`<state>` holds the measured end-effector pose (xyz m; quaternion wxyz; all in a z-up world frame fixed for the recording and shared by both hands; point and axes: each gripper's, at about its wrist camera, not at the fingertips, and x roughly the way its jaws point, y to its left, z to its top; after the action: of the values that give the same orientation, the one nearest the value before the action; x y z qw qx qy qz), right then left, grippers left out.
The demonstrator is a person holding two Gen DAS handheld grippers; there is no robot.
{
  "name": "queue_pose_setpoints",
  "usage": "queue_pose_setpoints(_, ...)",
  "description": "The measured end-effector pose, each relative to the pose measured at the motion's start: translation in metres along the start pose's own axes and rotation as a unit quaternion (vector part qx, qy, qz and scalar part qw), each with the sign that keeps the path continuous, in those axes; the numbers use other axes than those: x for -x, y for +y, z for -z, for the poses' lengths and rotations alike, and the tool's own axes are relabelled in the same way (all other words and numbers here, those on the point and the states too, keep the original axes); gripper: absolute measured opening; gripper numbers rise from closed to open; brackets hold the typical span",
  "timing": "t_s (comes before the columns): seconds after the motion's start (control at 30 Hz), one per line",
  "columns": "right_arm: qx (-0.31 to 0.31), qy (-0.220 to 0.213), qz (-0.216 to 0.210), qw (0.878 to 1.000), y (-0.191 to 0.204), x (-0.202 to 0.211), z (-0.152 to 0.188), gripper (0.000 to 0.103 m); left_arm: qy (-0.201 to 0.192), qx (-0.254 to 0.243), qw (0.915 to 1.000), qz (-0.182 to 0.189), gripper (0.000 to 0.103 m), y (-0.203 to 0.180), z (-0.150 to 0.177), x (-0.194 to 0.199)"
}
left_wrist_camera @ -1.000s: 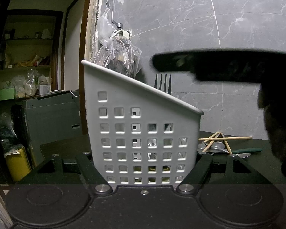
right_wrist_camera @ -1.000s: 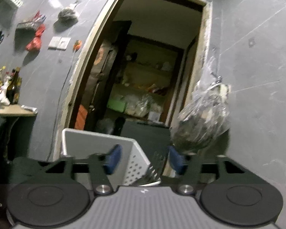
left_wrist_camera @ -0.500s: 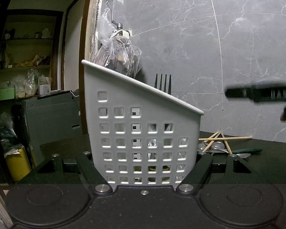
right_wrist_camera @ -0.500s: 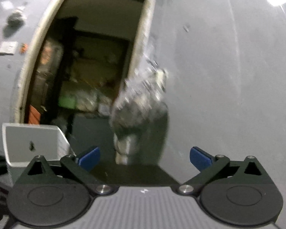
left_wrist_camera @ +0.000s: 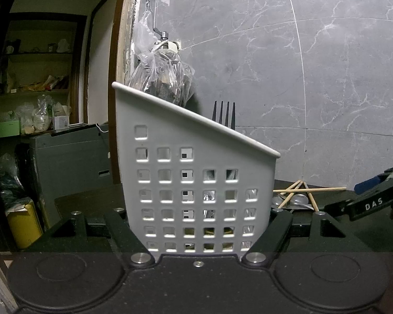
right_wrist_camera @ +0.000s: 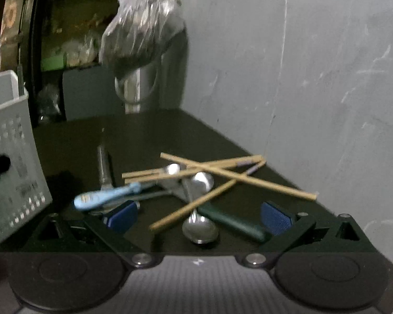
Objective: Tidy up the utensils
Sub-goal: 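Move the right gripper back down over a silver spoon in the pile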
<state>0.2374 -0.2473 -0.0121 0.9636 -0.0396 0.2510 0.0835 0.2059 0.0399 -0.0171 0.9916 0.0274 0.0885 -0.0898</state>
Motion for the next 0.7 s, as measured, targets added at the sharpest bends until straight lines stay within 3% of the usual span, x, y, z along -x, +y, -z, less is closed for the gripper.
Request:
queue_pose_setpoints(0.17, 0.009, 0.015, -0.005, 1.000, 0.000, -0.008, 0.008, 0.101, 0.000, 0.000, 1.0000, 0.000, 0.076, 0.000, 0.000, 0.000)
queue_pose_setpoints(0.2, 0.015, 0.017, -0.006, 1.000, 0.000, -0.009, 0.008, 0.098, 0.000, 0.000, 1.0000, 0.000, 0.076, 0.000, 0.000, 0.000)
queue_pose_setpoints(0.27, 0.022, 0.023, -0.007, 0.999, 0.000, -0.011, 0.008, 0.083, 0.000, 0.000, 1.0000, 0.000, 0.076, 0.000, 0.000, 0.000)
queue_pose_setpoints(0.4, 0.018, 0.022, -0.014, 1.000, -0.002, -0.011, 0.008, 0.077, 0.000, 0.000, 1.0000, 0.000, 0.076, 0.000, 0.000, 0.000)
queue_pose_setpoints(0.7, 0.029, 0.046, -0.025, 0.998, 0.001, -0.017, 0.009, 0.044, 0.000, 0.000, 1.0000, 0.000, 0.076, 0.000, 0.000, 0.000)
